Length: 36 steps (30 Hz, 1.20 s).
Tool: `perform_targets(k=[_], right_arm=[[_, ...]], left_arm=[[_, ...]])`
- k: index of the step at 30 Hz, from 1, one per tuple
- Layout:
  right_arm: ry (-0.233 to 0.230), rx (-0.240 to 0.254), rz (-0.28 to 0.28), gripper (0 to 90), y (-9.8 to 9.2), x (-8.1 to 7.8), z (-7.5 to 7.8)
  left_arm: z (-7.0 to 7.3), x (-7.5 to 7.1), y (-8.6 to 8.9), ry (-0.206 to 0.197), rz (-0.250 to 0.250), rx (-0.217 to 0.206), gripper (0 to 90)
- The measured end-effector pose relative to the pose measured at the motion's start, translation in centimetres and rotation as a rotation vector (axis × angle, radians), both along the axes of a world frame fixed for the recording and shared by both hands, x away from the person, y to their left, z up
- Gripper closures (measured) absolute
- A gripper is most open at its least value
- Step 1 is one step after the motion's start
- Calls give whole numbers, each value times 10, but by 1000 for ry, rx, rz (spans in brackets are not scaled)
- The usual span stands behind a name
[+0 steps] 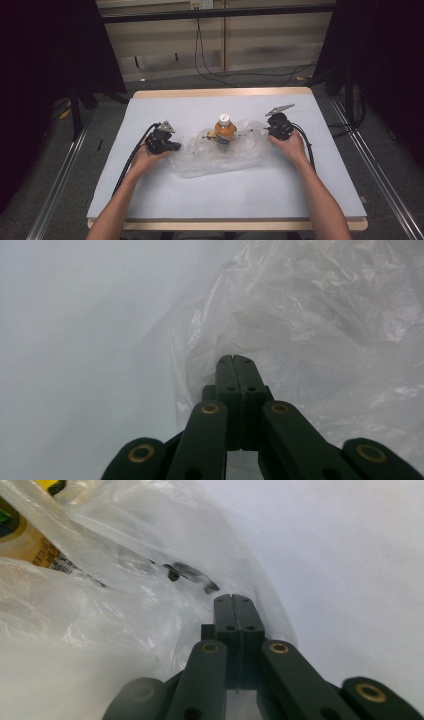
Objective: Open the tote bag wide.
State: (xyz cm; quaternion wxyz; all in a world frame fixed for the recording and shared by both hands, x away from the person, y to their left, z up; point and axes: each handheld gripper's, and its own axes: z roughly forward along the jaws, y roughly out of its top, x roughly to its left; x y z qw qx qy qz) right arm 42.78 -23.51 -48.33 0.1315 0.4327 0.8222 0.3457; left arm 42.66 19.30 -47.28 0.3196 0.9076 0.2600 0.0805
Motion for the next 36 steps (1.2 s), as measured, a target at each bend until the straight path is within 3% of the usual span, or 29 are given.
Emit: perform_targets(k=[1,2,3,4,6,7,10,12,15,18,23,25,26,29,30,34,36], right_arm=[[2,8,-7,900,-1,-1,0],[0,19,-3,900,-2,-2,-1],[1,23,7,900,-2,-3,0],[-6,25,8,900,-1,-4,2],[-26,64,29,900,1,-6,8],[-42,80,30,900,2,-7,13],[-80,115,46,900,5,-10,29],[-105,146,55,900,5,-13,39],[-126,150,67,900,5,-16,50],[-152,180,79,900,6,-19,64],[-161,191,148,900,21,-24,73],[-147,194,170,900,29,-22,71],[-140,197,180,900,33,-21,69],[-110,183,215,900,47,-19,61],[-102,168,230,900,51,-19,58],[-62,135,263,900,63,-15,49],[-44,130,269,900,67,-13,46]], left_arm=[[2,3,3,3,-35,34,900],[0,1,1,14,14,-21,900],[3,3,2,10,-7,-15,900],[4,2,1,-5,14,-48,900],[15,2,0,-21,5,-81,900],[22,2,0,-40,2,-76,900],[43,0,-2,-72,1,-122,900],[55,-2,-4,-92,-17,-129,900],[72,-4,-9,-122,-39,-152,900],[85,-5,-15,-142,-55,-119,900],[97,-8,-23,-143,-65,-206,900],[100,-8,-34,-155,-97,-189,900],[101,-7,-42,-150,-117,-201,900],[102,-5,-68,-129,-150,-185,900],[102,-2,-76,-127,-156,-153,900],[87,11,-100,-48,-194,-61,900],[77,14,-107,-19,-204,-59,900]])
